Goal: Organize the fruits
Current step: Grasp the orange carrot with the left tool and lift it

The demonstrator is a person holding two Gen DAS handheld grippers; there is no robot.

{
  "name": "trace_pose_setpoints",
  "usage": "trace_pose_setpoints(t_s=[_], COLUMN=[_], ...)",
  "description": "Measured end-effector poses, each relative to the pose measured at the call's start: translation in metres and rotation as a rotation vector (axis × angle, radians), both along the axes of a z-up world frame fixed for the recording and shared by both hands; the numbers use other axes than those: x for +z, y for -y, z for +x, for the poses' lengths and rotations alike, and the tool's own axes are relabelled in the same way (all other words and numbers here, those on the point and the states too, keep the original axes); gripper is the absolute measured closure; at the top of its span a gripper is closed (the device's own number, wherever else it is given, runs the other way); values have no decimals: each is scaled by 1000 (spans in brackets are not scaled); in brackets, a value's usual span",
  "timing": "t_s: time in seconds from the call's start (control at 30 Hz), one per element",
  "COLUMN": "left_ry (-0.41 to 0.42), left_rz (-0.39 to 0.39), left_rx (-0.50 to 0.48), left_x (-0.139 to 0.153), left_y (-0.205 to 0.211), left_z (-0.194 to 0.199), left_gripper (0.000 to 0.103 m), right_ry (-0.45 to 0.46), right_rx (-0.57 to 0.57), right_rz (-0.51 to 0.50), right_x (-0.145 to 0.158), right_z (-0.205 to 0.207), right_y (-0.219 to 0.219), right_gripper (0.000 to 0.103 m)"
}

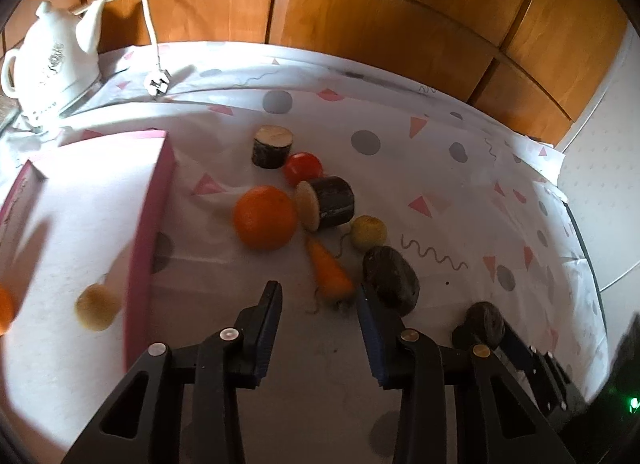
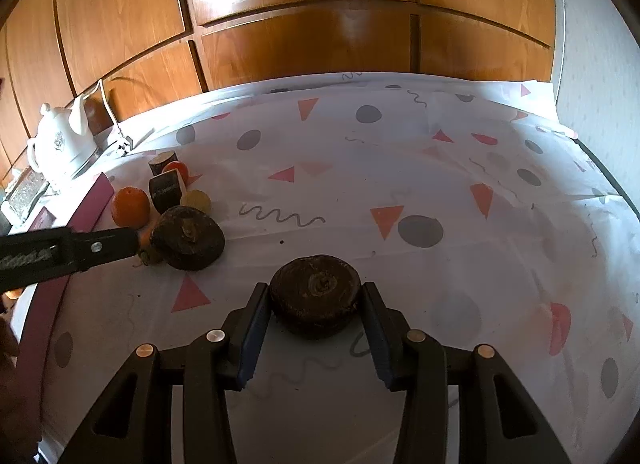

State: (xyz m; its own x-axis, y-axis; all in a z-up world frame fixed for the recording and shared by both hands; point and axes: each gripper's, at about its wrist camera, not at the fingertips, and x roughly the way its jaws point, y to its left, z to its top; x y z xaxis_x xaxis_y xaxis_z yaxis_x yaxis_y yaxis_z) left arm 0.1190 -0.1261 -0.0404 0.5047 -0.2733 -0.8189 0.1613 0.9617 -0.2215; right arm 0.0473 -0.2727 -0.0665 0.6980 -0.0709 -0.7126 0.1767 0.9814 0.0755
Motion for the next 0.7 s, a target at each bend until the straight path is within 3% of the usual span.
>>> trace_pose_setpoints(t_s=[0.17, 0.37, 0.4, 0.7], left_ry=[-29, 10, 15, 51], left_rz=[-17, 3, 1, 11], left_rx=[5, 5, 1, -56], left_x=[-11, -14, -14, -11], left_y=[6, 11, 11, -3], left_z=[10, 13, 12, -29], left_gripper=[68, 71, 79, 80], right_ry=[7, 10, 10, 1], right_rx=[-1, 1, 1, 11], right_rz=[15, 23, 24, 37], right_x=[-1, -1, -1, -2], right_z=[0, -1, 0, 1], right_y=[2, 3, 3, 4], right_gripper=[56, 56, 56, 54])
